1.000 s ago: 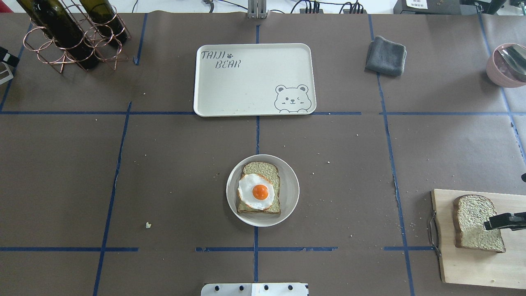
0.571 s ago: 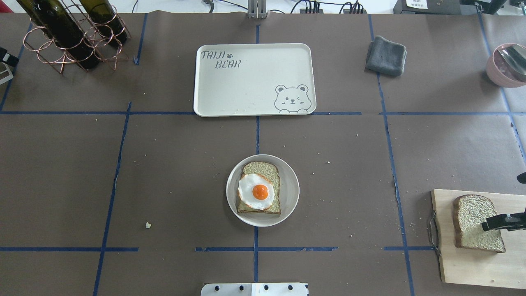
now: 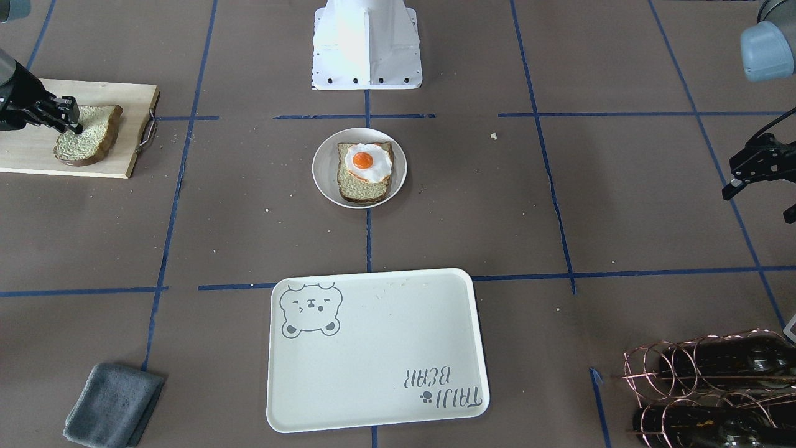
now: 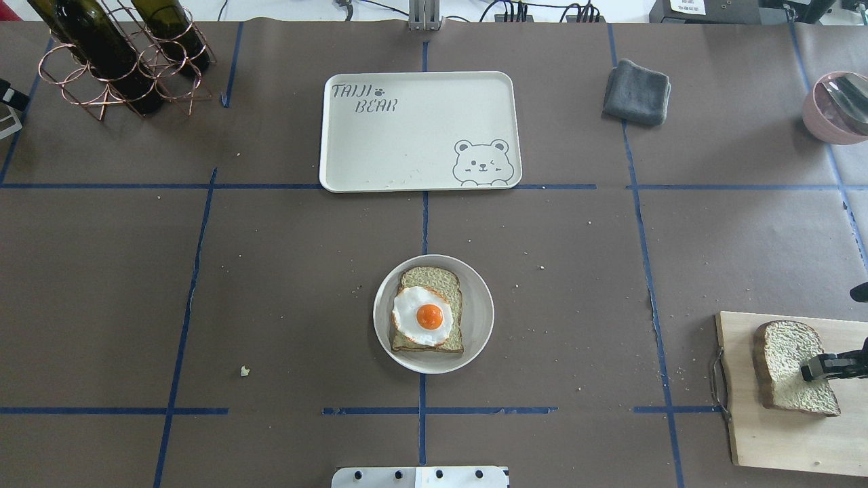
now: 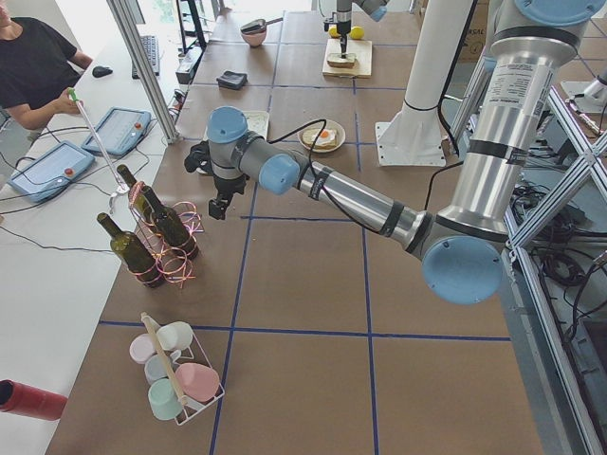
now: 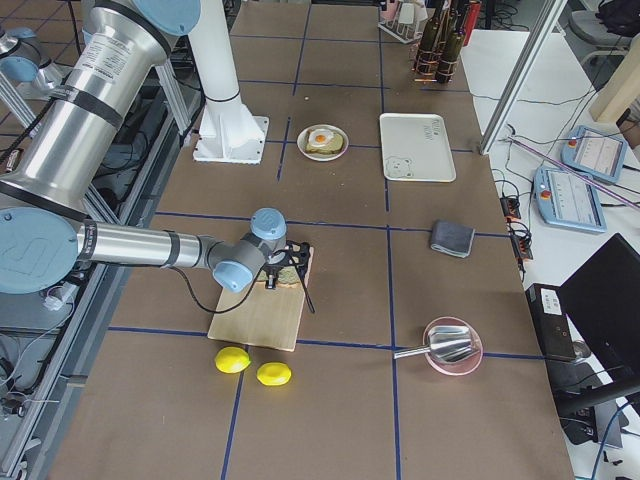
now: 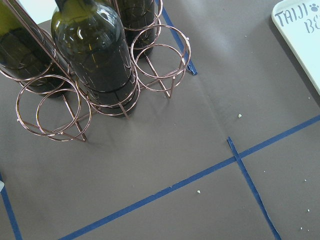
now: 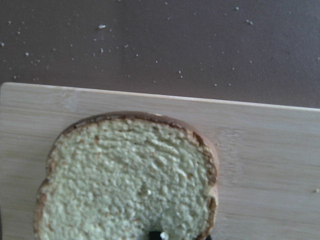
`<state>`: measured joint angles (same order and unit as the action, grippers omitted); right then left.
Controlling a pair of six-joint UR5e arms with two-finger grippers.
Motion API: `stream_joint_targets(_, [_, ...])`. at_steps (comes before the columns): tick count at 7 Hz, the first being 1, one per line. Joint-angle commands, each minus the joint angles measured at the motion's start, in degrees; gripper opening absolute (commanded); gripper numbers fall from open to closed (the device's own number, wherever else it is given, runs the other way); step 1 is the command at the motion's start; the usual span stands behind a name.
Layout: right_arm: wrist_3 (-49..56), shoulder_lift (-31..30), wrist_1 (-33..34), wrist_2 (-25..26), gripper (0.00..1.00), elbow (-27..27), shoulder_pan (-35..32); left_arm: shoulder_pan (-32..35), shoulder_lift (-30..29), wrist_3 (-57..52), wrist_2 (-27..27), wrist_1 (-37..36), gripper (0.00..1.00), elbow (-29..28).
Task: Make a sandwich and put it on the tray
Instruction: 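Grasp the bread slice edge with the right gripper and lift it off the board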
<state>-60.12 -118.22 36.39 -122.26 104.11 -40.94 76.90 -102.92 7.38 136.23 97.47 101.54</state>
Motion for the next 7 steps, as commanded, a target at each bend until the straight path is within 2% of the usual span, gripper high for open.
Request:
stream_joint_targets(1, [-0.09, 0.01, -0.18, -0.43, 0.0, 1.61, -0.19, 0.0, 0.0, 0.0, 0.0, 0.0, 1.0, -0.12])
stream_joint_targets(7, [0.17, 0.01, -0.8, -1.05, 0.0, 4.6, -2.38, -0.09, -0.09, 0.09, 0.0, 0.0, 1.0, -0.29])
